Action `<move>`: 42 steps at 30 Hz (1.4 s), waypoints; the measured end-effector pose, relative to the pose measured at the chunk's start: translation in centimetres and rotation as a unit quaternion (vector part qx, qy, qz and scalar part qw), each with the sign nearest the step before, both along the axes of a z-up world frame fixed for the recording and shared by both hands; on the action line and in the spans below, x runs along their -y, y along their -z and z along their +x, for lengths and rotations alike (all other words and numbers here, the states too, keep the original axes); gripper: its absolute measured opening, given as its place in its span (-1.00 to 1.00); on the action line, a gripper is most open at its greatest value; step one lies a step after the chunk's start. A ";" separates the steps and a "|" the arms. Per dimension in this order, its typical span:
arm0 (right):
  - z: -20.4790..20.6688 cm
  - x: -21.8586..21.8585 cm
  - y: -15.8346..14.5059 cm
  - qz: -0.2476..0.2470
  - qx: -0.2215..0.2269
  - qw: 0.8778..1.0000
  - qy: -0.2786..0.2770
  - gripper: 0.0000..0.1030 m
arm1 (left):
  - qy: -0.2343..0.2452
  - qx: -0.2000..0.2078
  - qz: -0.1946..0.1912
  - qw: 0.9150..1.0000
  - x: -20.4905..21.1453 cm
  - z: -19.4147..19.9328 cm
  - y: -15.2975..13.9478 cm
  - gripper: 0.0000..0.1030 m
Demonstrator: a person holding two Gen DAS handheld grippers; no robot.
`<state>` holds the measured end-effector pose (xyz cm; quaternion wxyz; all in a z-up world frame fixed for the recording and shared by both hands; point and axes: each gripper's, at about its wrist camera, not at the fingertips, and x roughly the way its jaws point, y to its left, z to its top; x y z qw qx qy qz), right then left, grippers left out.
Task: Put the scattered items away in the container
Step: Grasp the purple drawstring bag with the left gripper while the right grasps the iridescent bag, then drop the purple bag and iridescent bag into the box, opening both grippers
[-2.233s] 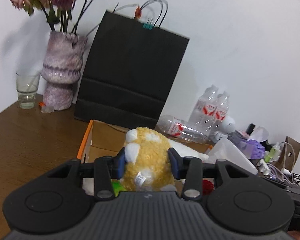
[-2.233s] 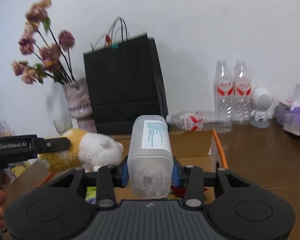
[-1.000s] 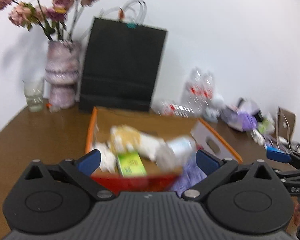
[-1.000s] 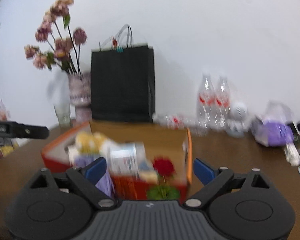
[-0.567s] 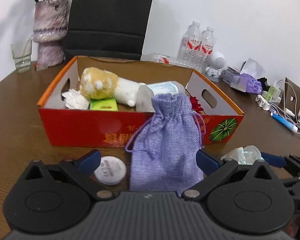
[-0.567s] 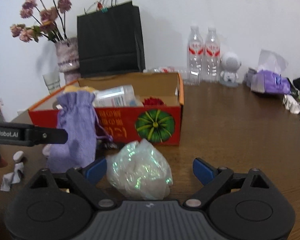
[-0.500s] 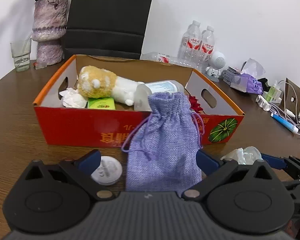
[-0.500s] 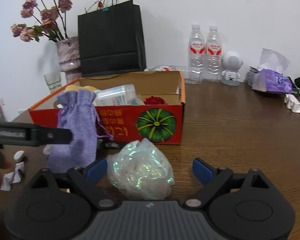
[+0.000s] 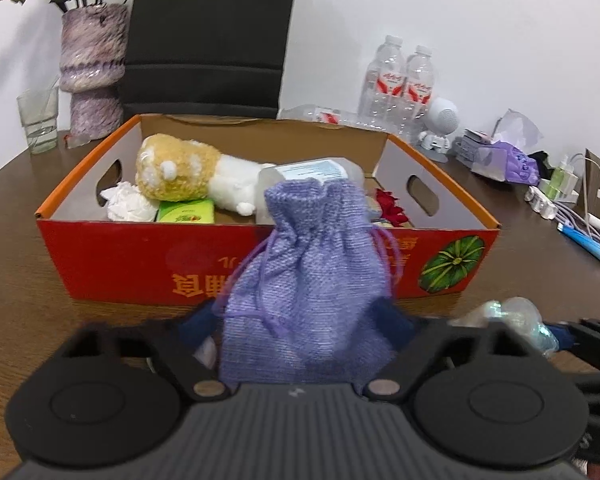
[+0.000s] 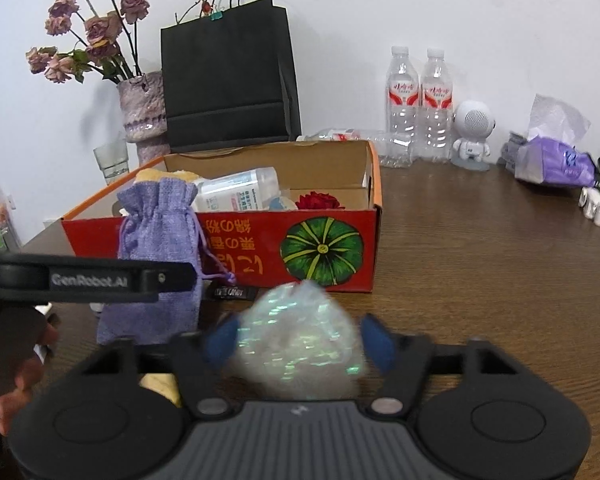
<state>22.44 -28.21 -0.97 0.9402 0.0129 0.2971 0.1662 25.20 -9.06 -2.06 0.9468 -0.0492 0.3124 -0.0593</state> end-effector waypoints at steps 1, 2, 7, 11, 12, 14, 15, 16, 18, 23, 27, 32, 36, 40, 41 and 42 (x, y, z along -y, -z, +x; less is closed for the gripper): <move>0.0 0.1 0.0 0.003 0.000 1.000 0.000 -0.02 | 0.004 0.001 -0.005 1.000 0.0 -0.1 0.0 0.15; -0.1 0.2 -0.1 0.007 0.002 1.000 0.000 -0.07 | 0.010 0.004 -0.011 1.000 0.0 -0.2 -0.1 -0.14; -0.7 0.5 -0.5 0.023 0.016 1.000 -0.008 -0.21 | 0.026 0.022 -0.036 0.999 -0.4 -1.6 -0.9 -0.71; -1.2 0.7 -0.7 0.034 0.028 0.999 -0.006 -0.22 | 0.030 0.044 -0.052 0.997 -1.1 -3.0 -1.9 -0.92; -1.4 0.7 -0.8 0.036 0.032 0.999 -0.005 -0.22 | 0.030 0.049 -0.053 0.997 -1.3 -3.3 -2.1 -0.92; -1.8 0.8 -1.1 0.044 0.040 0.998 -0.002 -0.22 | 0.031 0.058 -0.061 0.996 -1.8 -4.0 -2.7 -0.92; -2.1 0.8 -1.3 0.048 0.044 0.998 -0.001 -0.22 | 0.034 0.064 -0.062 0.995 -2.0 -4.4 -3.0 -0.92; -2.3 0.9 -1.4 0.053 0.047 0.997 -0.001 -0.22 | 0.037 0.071 -0.061 0.995 -2.1 -4.9 -3.4 -0.92; -2.7 1.0 -1.5 0.063 0.050 0.997 0.001 -0.22 | 0.040 0.085 -0.057 0.994 -2.3 -5.7 -4.0 -0.92; -4.0 1.1 -2.4 0.088 0.057 0.994 -0.002 -0.22 | 0.050 0.115 -0.060 0.990 -3.2 -7.4 -5.9 -0.92; -4.9 0.6 -3.2 0.095 0.066 0.993 -0.011 -0.22 | 0.049 0.134 -0.066 0.988 -4.1 -8.5 -7.1 -0.92; -4.4 0.0 -4.7 0.099 0.071 0.992 -0.018 -0.22 | 0.053 0.156 -0.077 0.983 -5.4 -8.6 -8.8 -0.92; -2.0 -0.6 -7.0 0.093 0.086 0.992 -0.020 -0.22 | 0.052 0.178 -0.081 0.979 -6.3 -6.9 -10.9 -0.92; 2.2 -1.4 -8.8 0.076 0.099 0.992 -0.010 -0.22 | 0.044 0.183 -0.095 0.978 -7.1 -3.2 -12.1 -0.92; 3.4 -1.7 -9.0 0.071 0.100 0.992 -0.007 -0.22 | 0.043 0.179 -0.100 0.978 -7.3 -2.1 -12.2 -0.92; 4.6 -2.0 -9.0 0.064 0.101 0.993 -0.003 -0.22 | 0.042 0.175 -0.103 0.978 -7.4 -0.9 -12.2 -0.92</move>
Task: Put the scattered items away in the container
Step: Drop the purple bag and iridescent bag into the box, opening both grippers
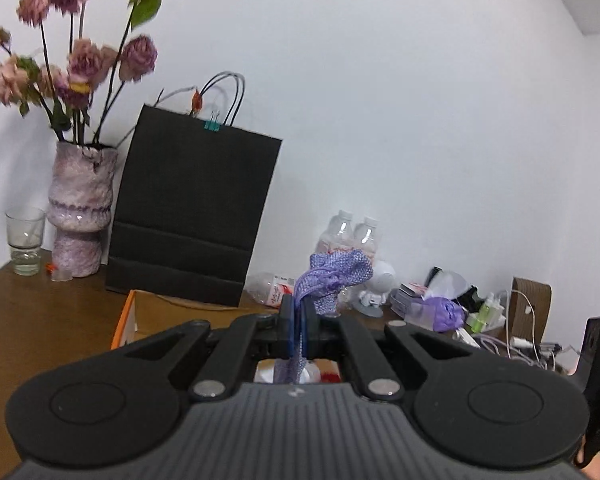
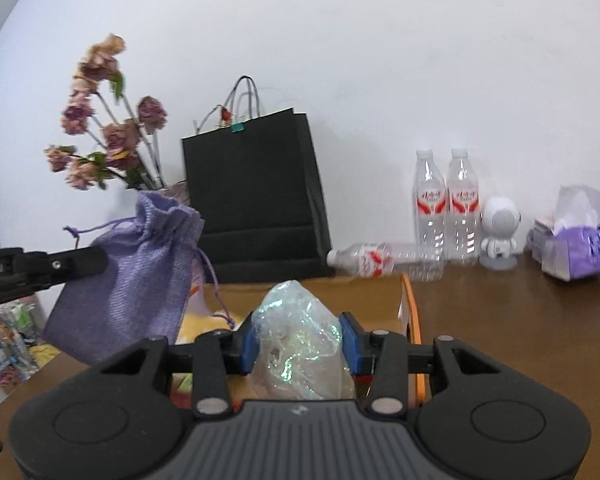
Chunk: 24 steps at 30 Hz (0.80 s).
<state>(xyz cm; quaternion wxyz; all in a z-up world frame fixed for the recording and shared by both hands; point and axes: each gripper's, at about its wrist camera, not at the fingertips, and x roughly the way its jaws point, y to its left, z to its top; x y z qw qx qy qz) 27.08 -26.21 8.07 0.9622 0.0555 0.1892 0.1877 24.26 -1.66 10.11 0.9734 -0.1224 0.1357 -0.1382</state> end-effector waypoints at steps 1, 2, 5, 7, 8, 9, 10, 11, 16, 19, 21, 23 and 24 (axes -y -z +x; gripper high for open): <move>1.3 -0.4 0.0 -0.007 0.000 1.000 0.006 -0.22 | -0.001 -0.007 -0.002 1.000 -0.1 1.5 0.2 -0.92; 2.7 -0.7 0.1 -0.014 -0.002 1.000 0.011 -0.22 | -0.001 -0.013 -0.003 1.000 -0.2 2.7 0.5 -0.92; 6.6 -1.6 0.8 -0.032 -0.016 0.999 0.018 -0.22 | 0.002 -0.038 -0.004 0.999 -0.3 6.7 1.7 -0.92; 9.1 -2.5 1.5 -0.050 -0.026 0.998 0.021 -0.22 | 0.002 -0.056 -0.005 0.998 -0.2 9.4 2.7 -0.91; 10.4 -2.9 1.8 -0.058 -0.031 0.998 0.023 -0.22 | 0.004 -0.067 -0.006 0.998 -0.2 10.7 3.2 -0.91; 11.6 -3.3 2.2 -0.065 -0.035 0.997 0.025 -0.22 | 0.006 -0.076 -0.007 0.997 -0.1 11.7 3.6 -0.91; 12.6 -3.7 2.6 -0.071 -0.041 0.996 0.028 -0.20 | 0.008 -0.085 -0.007 0.996 0.0 12.5 4.0 -0.89; 13.6 -4.1 3.0 -0.078 -0.048 0.995 0.028 -0.16 | 0.009 -0.095 -0.003 0.995 0.1 13.4 4.5 -0.85; 16.1 -5.1 4.7 -0.101 -0.076 0.992 0.012 0.61 | -0.007 -0.118 0.020 0.993 0.2 13.9 6.3 0.68; 15.8 -4.9 4.9 -0.094 -0.081 0.992 0.006 0.65 | -0.009 -0.106 0.029 0.994 -0.1 13.4 5.9 0.71; 15.0 -4.5 4.3 -0.080 -0.076 0.994 0.002 0.69 | -0.005 -0.094 0.020 0.995 -0.4 12.6 5.2 0.88; 13.6 -4.2 3.3 -0.067 -0.061 0.996 -0.003 0.73 | 0.000 -0.077 0.013 0.997 -0.6 11.4 4.2 0.97; 12.8 -4.0 2.7 -0.063 -0.051 0.997 -0.003 0.76 | -0.001 -0.070 0.013 0.997 -0.8 10.9 3.7 0.99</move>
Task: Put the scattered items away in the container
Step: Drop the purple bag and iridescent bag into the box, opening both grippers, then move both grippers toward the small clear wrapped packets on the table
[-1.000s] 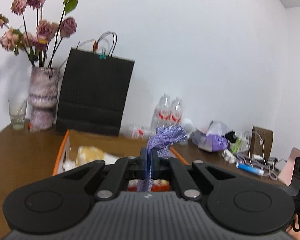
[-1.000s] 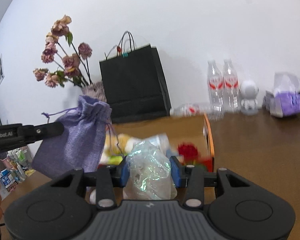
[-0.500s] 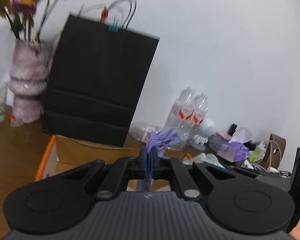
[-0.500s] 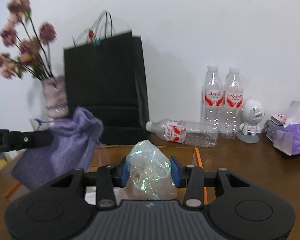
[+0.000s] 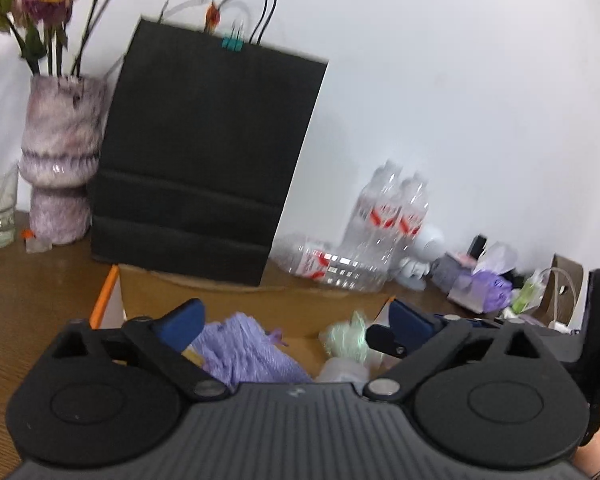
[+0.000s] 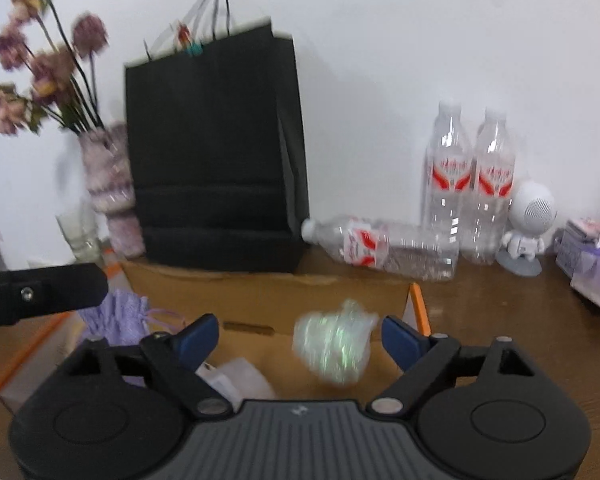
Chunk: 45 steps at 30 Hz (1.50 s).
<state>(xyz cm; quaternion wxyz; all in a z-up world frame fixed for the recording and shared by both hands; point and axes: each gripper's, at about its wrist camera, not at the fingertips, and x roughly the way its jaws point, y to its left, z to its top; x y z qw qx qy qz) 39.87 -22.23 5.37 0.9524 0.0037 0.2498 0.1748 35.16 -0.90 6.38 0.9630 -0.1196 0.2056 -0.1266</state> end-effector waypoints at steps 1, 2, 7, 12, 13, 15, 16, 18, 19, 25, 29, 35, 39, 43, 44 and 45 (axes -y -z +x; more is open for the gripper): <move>-0.9 0.2 -0.6 0.003 0.009 1.000 0.000 0.78 | -0.003 0.007 -0.001 1.000 -0.2 -0.7 -0.5 1.00; -1.8 0.4 -1.1 0.007 0.017 1.000 0.000 0.79 | -0.006 0.014 -0.003 1.000 -0.4 -1.5 -0.9 1.00; -6.9 1.2 -3.0 0.017 0.047 0.999 -0.010 0.86 | -0.016 0.044 -0.018 0.999 -2.0 -6.3 -3.1 1.00; -13.3 1.3 -4.4 0.010 0.081 0.996 -0.028 1.00 | -0.029 0.066 0.005 0.997 -3.2 -11.8 -4.4 1.00; -14.6 1.3 -4.6 0.009 0.085 0.996 -0.033 1.00 | -0.032 0.066 0.016 0.997 -3.4 -13.0 -4.5 1.00; -17.0 1.2 -4.4 0.006 0.090 0.995 -0.044 1.00 | -0.034 0.060 0.037 0.997 -3.6 -14.7 -4.3 1.00; -17.9 1.2 -4.2 0.003 0.088 0.995 -0.048 1.00 | -0.036 0.054 0.049 0.997 -3.7 -15.6 -4.0 1.00; -19.6 1.1 -3.4 -0.001 0.079 0.995 -0.057 1.00 | -0.039 0.038 0.070 0.996 -3.9 -17.2 -3.2 1.00; -20.4 1.1 -2.8 0.001 0.073 0.995 -0.062 1.00 | -0.038 0.028 0.078 0.996 -4.1 -17.9 -2.7 1.00; -24.7 0.5 1.2 0.014 0.008 0.996 -0.085 1.00 | -0.032 -0.034 0.108 0.993 -4.8 -22.0 1.8 1.00; -27.2 -0.8 3.4 0.021 -0.031 0.994 -0.104 1.00 | -0.030 -0.080 0.115 0.990 -5.6 -23.6 4.9 1.00; -29.2 -3.9 6.0 -0.002 -0.072 0.993 -0.098 0.83 | -0.027 -0.119 0.121 0.985 -6.3 -23.9 7.4 1.00; -29.4 -5.5 6.7 -0.015 -0.085 0.993 -0.081 0.58 | -0.025 -0.128 0.125 0.983 -5.9 -22.9 8.0 0.99; -29.9 -6.9 6.9 -0.035 -0.082 0.993 -0.076 0.33 | -0.010 -0.133 0.134 0.982 -5.1 -22.0 8.9 0.72; -30.1 -7.3 6.9 -0.043 -0.077 0.993 -0.077 0.27 | -0.009 -0.133 0.142 0.981 -4.8 -21.9 9.2 0.49; -30.1 -7.5 6.9 -0.046 -0.074 0.993 -0.080 0.08 | -0.005 -0.132 0.149 0.980 -4.5 -21.9 9.4 0.29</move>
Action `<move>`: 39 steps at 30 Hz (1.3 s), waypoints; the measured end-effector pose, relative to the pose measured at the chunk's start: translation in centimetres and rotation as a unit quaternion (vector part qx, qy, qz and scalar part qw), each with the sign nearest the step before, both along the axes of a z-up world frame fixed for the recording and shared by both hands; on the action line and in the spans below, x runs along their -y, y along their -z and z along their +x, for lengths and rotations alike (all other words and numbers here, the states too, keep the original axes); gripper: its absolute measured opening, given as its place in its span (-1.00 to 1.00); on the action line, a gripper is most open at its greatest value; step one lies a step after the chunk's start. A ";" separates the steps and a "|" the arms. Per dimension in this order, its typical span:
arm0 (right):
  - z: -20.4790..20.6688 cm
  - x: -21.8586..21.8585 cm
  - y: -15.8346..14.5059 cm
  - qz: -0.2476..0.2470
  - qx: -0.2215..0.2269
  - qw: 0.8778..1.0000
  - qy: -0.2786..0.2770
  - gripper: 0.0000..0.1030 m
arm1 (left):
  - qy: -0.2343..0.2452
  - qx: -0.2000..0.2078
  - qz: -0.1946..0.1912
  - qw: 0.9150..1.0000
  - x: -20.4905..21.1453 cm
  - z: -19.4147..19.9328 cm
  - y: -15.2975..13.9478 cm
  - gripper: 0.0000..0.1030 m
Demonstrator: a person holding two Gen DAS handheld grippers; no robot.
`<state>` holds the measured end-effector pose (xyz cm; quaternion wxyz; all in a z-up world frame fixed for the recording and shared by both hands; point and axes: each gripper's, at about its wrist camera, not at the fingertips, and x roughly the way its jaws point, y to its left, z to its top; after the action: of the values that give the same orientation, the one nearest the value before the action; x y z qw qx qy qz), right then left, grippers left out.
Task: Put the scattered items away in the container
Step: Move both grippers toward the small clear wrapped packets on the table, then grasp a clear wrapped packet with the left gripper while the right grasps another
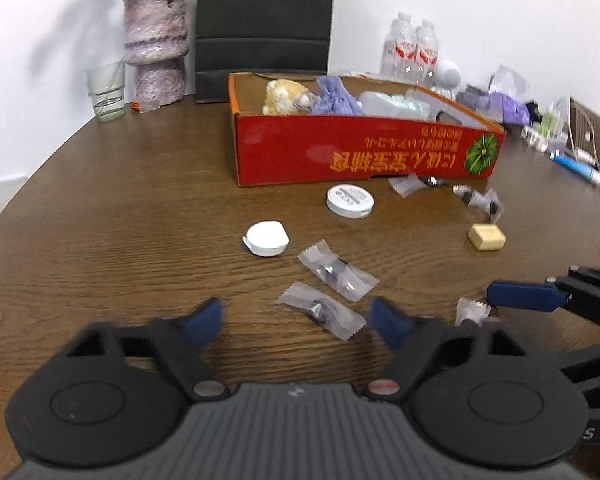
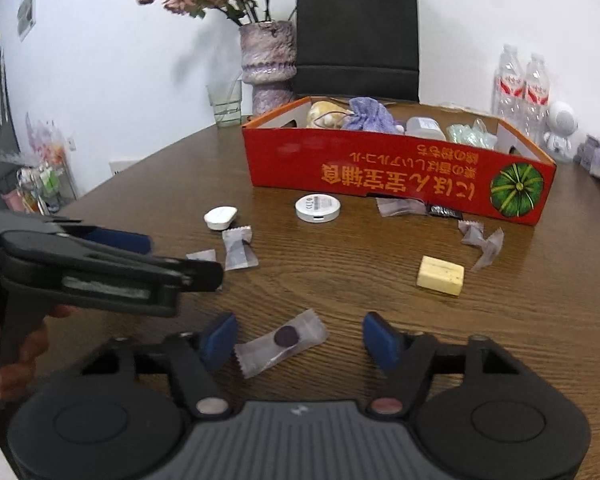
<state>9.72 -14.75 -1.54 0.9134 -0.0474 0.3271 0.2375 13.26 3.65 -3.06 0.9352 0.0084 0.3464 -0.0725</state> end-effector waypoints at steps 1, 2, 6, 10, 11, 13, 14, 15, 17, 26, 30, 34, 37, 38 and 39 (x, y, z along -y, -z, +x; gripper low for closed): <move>0.0 -0.1 0.0 0.000 0.002 1.000 -0.005 -0.11 | 0.004 0.008 0.010 1.000 0.2 -0.2 0.1 0.18; -0.2 -0.2 0.0 -0.001 0.004 1.000 -0.009 -0.18 | 0.012 0.013 0.015 1.000 0.5 -0.3 0.1 -0.08; -0.4 0.4 -0.1 -0.002 0.009 1.000 -0.012 -0.43 | 0.029 0.017 0.008 0.999 0.7 -0.6 0.1 -0.69; -0.6 1.4 -0.4 0.006 0.009 1.000 -0.012 -0.59 | 0.029 0.022 0.000 0.999 0.5 -0.9 0.1 -0.78; -0.7 1.6 -0.5 0.008 0.009 1.000 -0.012 -0.60 | 0.028 0.025 -0.001 0.999 0.5 -1.0 0.0 -0.81; -0.9 2.1 -0.5 0.016 0.009 1.000 -0.012 -0.65 | 0.027 0.032 -0.002 0.999 0.5 -1.2 -0.2 -0.87; -0.9 2.3 -0.5 0.021 0.010 1.000 -0.012 -0.68 | 0.027 0.036 -0.002 0.999 0.6 -1.3 -0.3 -0.90; -1.0 2.5 -0.6 0.027 0.012 1.000 -0.012 -0.75 | 0.027 0.041 -0.003 0.999 0.5 -1.5 -0.4 -0.91; -1.2 2.9 -1.0 0.034 0.019 0.999 -0.011 -0.92 | 0.029 0.048 -0.003 0.998 0.6 -1.8 -0.7 -0.94; -1.2 3.5 -1.2 0.059 -0.004 0.998 -0.024 -0.23 | -0.026 0.024 -0.033 0.999 0.0 -0.9 -1.0 0.11; -1.6 1.7 -0.8 0.026 -0.003 0.998 -0.051 0.21 | -0.031 0.006 -0.033 0.999 0.2 0.6 -0.8 0.07; -1.8 0.1 -0.3 0.008 0.000 0.999 -0.049 0.21 | -0.034 0.007 0.000 0.999 1.1 1.2 -0.1 -0.34; -2.2 -0.4 -0.1 -0.019 0.015 0.998 -0.059 0.14 | -0.021 0.010 0.000 1.000 0.6 0.7 0.0 -0.61; -2.2 -0.1 0.0 -0.021 0.018 0.998 -0.061 0.12 | -0.017 0.012 0.002 1.000 0.3 0.5 0.0 -0.63; -2.1 0.3 0.0 -0.019 0.019 0.998 -0.061 0.04 | -0.015 0.014 0.006 1.000 0.2 0.3 0.1 -0.63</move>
<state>7.58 -15.09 -1.51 0.9022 -0.0890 0.3110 0.2853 13.54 3.42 -3.14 0.9410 0.0099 0.3336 -0.0564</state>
